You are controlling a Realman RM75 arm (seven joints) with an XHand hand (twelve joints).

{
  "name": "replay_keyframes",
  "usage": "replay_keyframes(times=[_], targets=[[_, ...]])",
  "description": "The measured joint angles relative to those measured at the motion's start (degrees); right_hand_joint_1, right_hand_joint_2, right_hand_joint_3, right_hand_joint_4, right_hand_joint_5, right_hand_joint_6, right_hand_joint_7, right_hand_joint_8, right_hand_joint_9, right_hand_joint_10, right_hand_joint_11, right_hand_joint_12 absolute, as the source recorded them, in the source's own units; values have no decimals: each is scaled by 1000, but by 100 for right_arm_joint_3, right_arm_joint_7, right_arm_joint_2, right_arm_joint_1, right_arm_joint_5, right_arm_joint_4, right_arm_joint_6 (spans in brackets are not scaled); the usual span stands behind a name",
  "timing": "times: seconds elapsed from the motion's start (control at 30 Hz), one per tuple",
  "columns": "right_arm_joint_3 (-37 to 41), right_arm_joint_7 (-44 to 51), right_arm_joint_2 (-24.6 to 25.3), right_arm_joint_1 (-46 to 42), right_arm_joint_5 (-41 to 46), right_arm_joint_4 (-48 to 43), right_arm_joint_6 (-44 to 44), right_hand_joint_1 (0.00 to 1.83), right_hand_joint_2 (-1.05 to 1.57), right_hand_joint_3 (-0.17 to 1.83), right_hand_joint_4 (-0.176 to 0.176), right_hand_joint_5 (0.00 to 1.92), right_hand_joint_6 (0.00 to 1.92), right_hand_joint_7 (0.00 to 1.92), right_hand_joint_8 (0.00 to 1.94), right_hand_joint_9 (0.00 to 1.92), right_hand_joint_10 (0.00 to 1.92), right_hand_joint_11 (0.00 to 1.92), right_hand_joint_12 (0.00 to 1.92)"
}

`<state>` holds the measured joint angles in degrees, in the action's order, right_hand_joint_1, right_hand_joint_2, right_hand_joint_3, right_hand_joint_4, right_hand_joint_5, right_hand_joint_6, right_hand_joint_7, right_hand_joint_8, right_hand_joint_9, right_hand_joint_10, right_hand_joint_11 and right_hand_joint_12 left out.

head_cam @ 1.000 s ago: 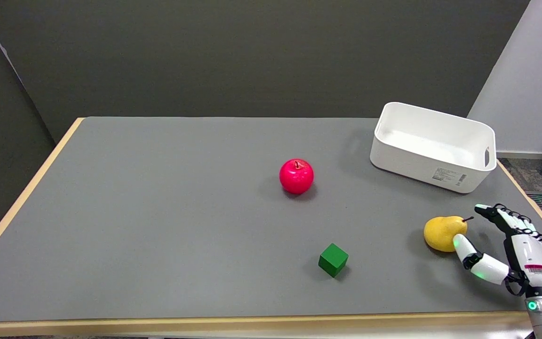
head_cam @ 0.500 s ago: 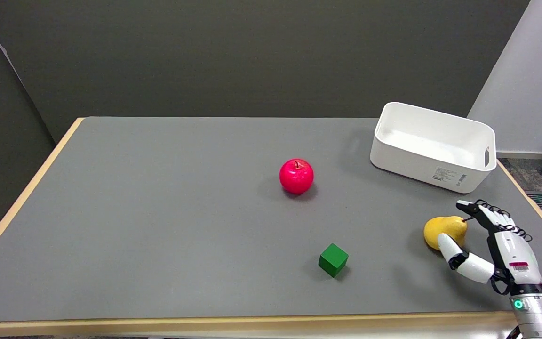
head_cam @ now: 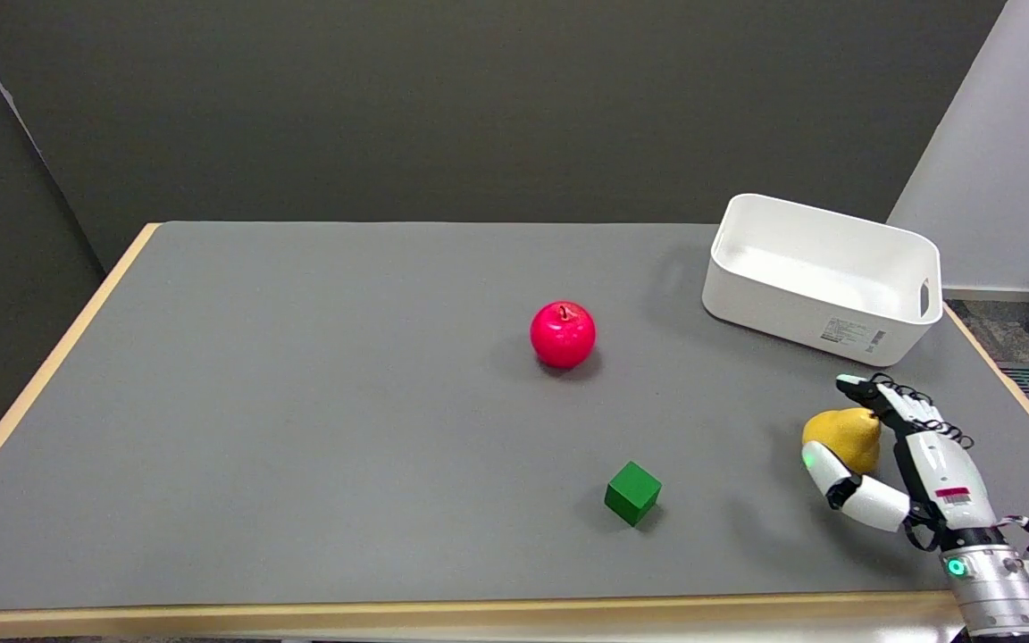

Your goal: Pick up the yellow pear.

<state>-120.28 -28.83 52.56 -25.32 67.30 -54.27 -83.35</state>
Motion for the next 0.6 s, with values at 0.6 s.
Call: replay_keyframes(times=[0.6], targets=[[4, 0, 7, 386, -406, 148, 439, 815, 672, 900, -3, 492, 1044, 578, 686, 486, 1109, 318, 1541]])
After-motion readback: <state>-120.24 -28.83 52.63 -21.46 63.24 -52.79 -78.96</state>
